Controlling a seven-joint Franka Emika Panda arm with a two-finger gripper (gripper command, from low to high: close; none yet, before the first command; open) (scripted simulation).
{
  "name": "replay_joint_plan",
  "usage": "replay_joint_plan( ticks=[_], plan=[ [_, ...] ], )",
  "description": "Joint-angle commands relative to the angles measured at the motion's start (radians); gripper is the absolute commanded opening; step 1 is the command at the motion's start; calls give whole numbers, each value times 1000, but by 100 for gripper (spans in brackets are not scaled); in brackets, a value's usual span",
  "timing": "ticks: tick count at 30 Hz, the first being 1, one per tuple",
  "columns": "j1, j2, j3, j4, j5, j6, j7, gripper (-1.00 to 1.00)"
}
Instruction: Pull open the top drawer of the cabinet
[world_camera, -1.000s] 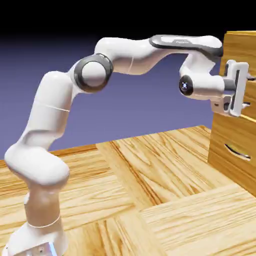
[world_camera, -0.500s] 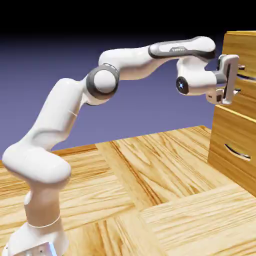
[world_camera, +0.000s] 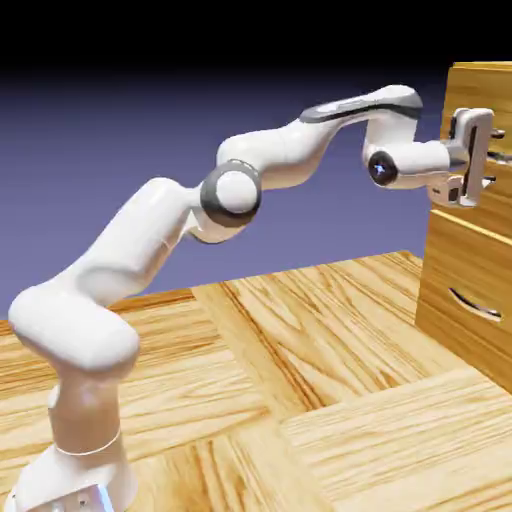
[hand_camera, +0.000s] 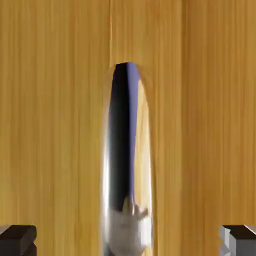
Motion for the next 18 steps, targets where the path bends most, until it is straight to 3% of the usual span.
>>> replay_joint_plan(
  ticks=[1, 7, 18],
  plan=[
    [0, 0, 0, 0, 0, 0, 0, -100],
    [83, -53, -104, -117, 217, -46, -173, -100],
    [379, -205, -366, -514, 515, -187, -443, -100]
  ],
)
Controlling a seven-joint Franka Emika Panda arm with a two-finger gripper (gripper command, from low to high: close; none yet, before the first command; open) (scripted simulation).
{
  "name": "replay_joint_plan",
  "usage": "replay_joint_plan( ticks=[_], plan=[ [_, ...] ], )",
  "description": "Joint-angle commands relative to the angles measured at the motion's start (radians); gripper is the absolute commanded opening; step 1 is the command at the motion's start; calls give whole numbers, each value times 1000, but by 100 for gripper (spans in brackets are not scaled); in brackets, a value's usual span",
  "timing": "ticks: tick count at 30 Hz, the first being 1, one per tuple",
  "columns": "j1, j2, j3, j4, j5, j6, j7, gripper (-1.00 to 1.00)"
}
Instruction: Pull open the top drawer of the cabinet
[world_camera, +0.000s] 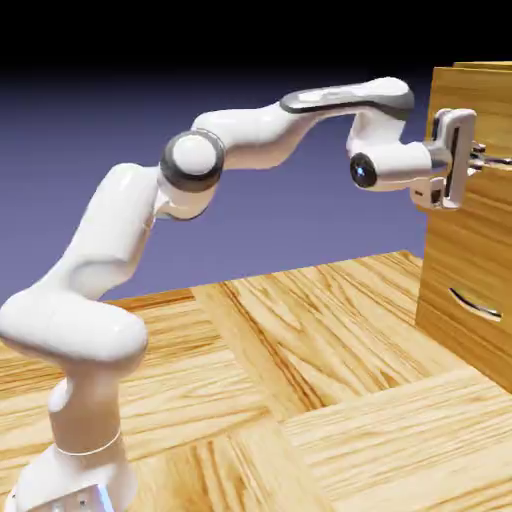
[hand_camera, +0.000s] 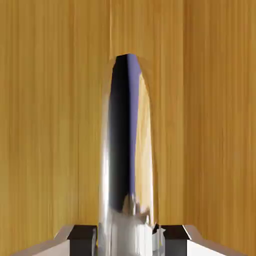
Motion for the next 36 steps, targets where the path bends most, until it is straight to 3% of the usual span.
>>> replay_joint_plan(
  ticks=[1, 18, 33, 34, 36],
  plan=[
    [30, -14, -22, -36, 16, -11, -20, -100],
    [631, -197, -492, -558, 161, -132, -265, -100],
    [1149, -91, -944, -907, 119, -179, -204, -100],
    [1149, -91, -944, -907, 119, -179, -204, 100],
    [1185, -74, -973, -935, 112, -178, -195, 100]
  ],
)
